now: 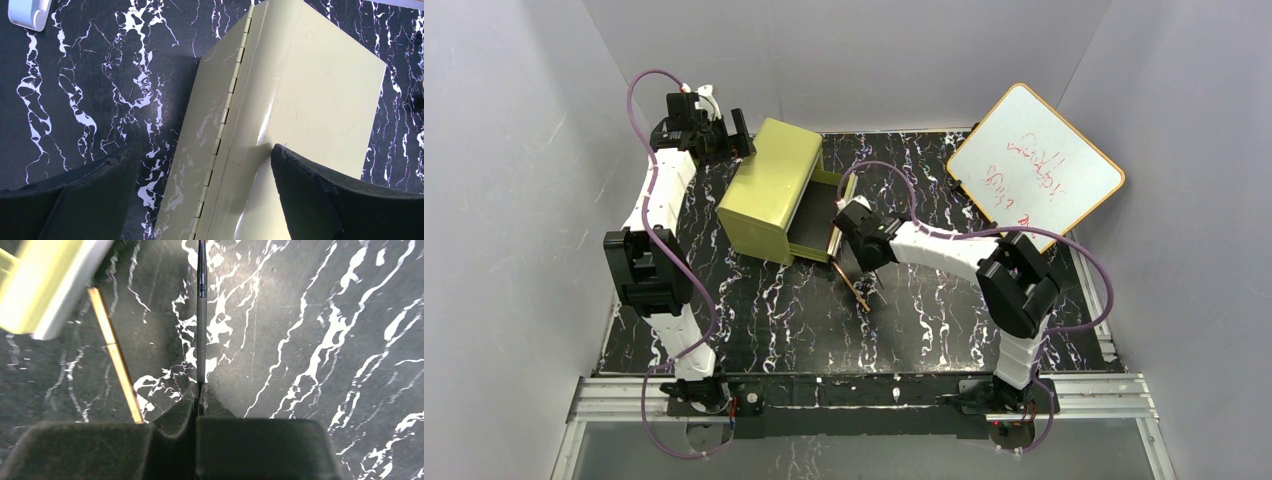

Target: Organize the makeup

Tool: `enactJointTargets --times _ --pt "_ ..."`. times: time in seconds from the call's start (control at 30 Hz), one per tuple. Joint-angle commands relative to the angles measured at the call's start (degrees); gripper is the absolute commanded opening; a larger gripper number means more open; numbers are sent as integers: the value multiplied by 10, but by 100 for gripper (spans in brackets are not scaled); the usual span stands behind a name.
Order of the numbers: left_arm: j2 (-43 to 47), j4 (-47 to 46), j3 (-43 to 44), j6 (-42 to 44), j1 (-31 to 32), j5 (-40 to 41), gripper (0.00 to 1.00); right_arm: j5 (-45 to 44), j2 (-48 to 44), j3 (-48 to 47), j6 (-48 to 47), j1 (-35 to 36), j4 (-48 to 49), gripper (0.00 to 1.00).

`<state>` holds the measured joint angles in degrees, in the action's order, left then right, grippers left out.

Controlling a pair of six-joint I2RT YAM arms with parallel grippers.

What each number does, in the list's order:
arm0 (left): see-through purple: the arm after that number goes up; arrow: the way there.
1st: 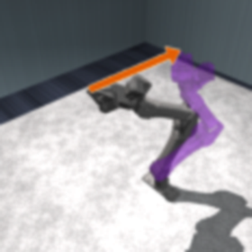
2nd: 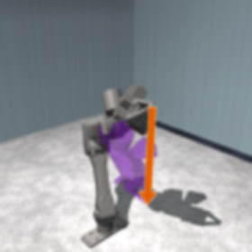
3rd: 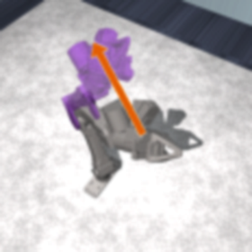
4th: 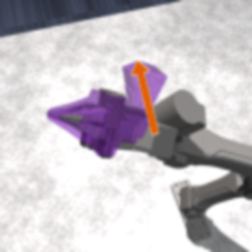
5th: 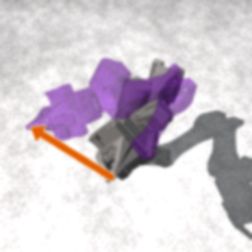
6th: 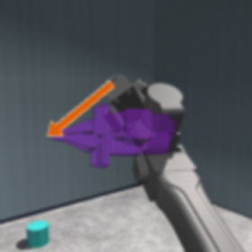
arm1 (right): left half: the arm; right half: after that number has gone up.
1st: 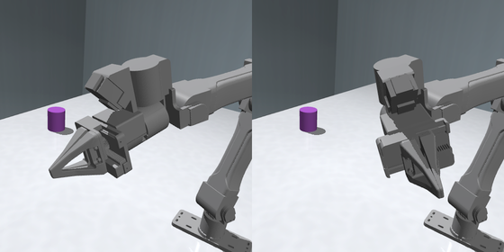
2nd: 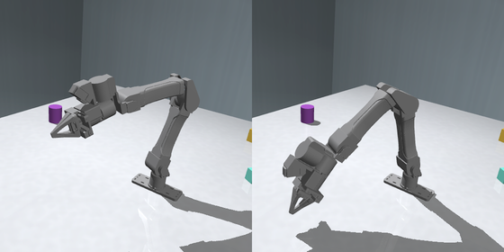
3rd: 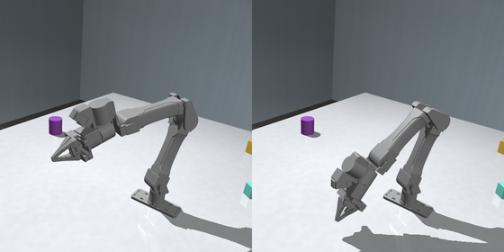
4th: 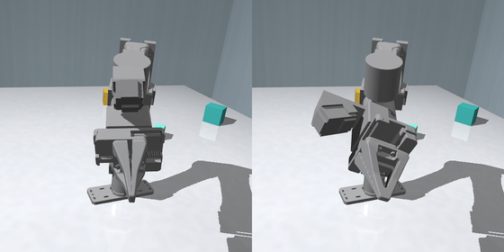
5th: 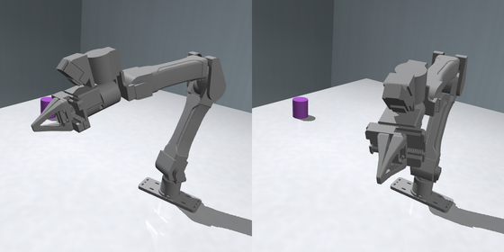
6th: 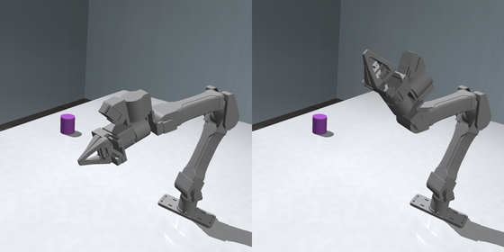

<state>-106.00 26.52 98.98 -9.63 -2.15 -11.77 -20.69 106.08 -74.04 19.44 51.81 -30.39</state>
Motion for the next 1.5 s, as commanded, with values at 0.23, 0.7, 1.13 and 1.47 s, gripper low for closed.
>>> enactJointTargets --times 0.23,0.7,1.13,1.47 --pt "-6 87 -18 27 -17 59 99 36 -91 -126 60 -19 -47 1" --pt "-3 87 -20 24 -18 58 99 266 34 -275 303 -75 76 1" --pt "0 86 -19 19 -32 52 99 191 159 -409 495 -75 -46 1" --pt "3 85 -20 17 -36 47 99 164 161 -317 511 -87 12 1"
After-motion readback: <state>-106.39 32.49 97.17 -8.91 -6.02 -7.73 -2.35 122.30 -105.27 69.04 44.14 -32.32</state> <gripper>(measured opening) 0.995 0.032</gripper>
